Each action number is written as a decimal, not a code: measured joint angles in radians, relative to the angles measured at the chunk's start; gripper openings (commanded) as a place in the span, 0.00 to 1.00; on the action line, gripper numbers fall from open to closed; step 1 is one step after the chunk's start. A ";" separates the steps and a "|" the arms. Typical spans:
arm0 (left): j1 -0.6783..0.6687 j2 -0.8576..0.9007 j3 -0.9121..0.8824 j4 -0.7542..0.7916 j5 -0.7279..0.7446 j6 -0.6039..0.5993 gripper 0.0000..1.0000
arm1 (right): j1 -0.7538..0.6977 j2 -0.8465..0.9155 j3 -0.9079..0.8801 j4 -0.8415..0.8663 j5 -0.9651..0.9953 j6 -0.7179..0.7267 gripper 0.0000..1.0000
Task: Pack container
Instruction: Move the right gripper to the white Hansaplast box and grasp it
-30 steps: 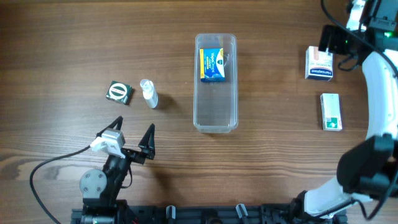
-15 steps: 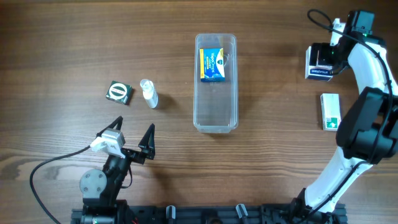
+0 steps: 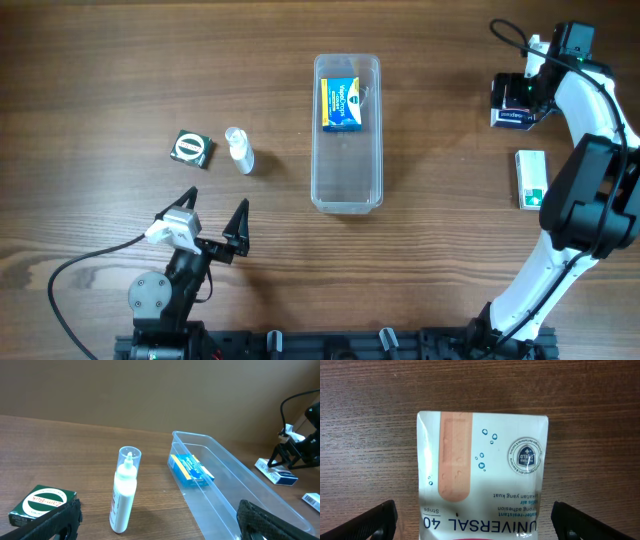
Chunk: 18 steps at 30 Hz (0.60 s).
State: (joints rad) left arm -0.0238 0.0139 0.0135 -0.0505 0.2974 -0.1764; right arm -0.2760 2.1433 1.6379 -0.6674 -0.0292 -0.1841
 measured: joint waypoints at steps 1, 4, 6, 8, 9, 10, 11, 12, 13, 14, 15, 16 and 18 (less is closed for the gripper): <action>0.000 0.000 0.000 0.000 0.000 0.000 1.00 | 0.000 0.001 0.000 0.000 0.000 0.000 1.00; 0.000 0.000 0.000 0.000 0.000 0.000 1.00 | 0.000 0.018 0.000 0.003 0.004 0.007 1.00; 0.000 0.000 0.000 0.000 0.000 0.000 1.00 | 0.000 0.042 0.000 0.003 0.005 0.008 1.00; 0.000 0.000 0.000 0.000 0.000 0.000 1.00 | 0.000 0.064 0.000 0.003 0.007 0.008 1.00; 0.000 0.000 0.000 0.000 0.000 0.000 1.00 | 0.000 0.074 -0.001 0.003 0.007 0.010 1.00; 0.000 0.000 0.000 0.000 0.000 0.000 1.00 | 0.000 0.084 -0.001 0.002 0.006 0.013 1.00; 0.000 0.000 0.000 0.000 0.000 0.000 1.00 | 0.000 0.085 -0.001 0.003 0.005 0.016 1.00; 0.000 0.000 0.000 0.000 0.000 0.000 1.00 | 0.000 0.085 -0.001 0.003 0.007 0.016 1.00; 0.000 0.000 0.000 0.000 0.000 0.000 1.00 | 0.000 0.085 -0.001 0.003 0.008 0.019 1.00; 0.000 0.000 0.000 0.000 0.000 0.000 1.00 | 0.000 0.085 -0.001 0.003 0.008 0.019 0.99; 0.000 0.000 0.000 0.000 0.000 0.000 1.00 | 0.000 0.085 -0.001 0.003 0.008 0.019 0.98; 0.000 0.000 0.000 0.000 0.000 0.000 1.00 | 0.000 0.085 -0.001 0.003 0.008 0.019 0.97; 0.000 0.000 0.000 0.000 0.000 0.000 1.00 | 0.000 0.085 -0.001 0.003 0.008 0.023 0.92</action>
State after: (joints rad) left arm -0.0238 0.0139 0.0135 -0.0505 0.2974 -0.1764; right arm -0.2760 2.2284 1.6367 -0.6640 -0.0216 -0.1612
